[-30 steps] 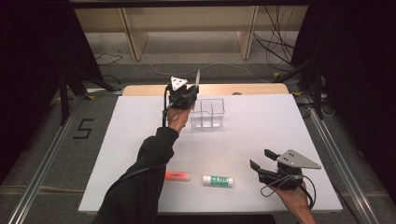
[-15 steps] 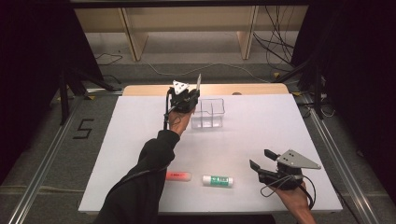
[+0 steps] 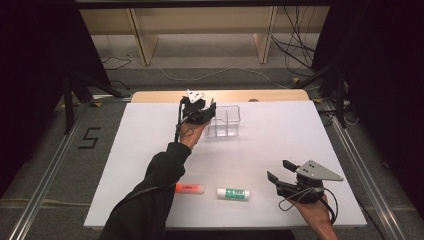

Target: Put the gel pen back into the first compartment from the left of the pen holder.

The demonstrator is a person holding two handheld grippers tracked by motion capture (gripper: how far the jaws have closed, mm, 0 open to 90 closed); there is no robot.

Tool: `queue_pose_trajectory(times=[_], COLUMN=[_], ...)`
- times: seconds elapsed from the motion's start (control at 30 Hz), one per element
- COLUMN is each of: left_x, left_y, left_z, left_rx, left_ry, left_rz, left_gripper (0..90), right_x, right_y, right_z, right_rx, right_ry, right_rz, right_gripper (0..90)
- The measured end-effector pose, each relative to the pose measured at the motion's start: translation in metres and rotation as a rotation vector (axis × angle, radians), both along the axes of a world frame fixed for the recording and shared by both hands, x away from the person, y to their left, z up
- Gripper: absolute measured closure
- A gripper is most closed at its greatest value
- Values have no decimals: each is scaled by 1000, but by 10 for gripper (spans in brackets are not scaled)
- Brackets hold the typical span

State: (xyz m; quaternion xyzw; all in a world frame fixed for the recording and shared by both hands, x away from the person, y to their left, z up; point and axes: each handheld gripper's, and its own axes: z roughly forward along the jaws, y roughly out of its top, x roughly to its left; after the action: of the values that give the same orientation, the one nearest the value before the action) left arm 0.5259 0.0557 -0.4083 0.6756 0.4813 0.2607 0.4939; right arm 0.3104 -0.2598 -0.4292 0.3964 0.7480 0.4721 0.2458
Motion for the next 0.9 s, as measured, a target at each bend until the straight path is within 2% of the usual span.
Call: queue_pose_trajectory(times=[0.07,0.17,0.2,0.33,0.5,0.6,0.77,0.9], left_x=[-2,-7,-10,-18,-30,-38,-51,-59], left_y=[1,6,8,14,23,26,33,38], left_z=[5,13,17,24,32,35,39,40], left_rx=[-13,-1,-15,7,4,36,57,94], left_ry=[4,15,25,52,97,104,114,124], left_rz=[-3,-16,-23,-70,-138,-174,-228,-270], left_gripper=[446,388,370,325,290,274,262,255], right_x=[0,0,0,0,0,0,0,0], right_y=[0,0,1,1,1,1,1,2], right_z=[0,0,0,0,0,0,0,1], right_rx=[-1,-4,-3,0,0,3,1,1], right_ry=[1,2,3,4,4,0,7,4], right_rz=[-1,0,-1,-3,-3,1,-4,-1], right_gripper=[333,333,332,332,332,332,331,331])
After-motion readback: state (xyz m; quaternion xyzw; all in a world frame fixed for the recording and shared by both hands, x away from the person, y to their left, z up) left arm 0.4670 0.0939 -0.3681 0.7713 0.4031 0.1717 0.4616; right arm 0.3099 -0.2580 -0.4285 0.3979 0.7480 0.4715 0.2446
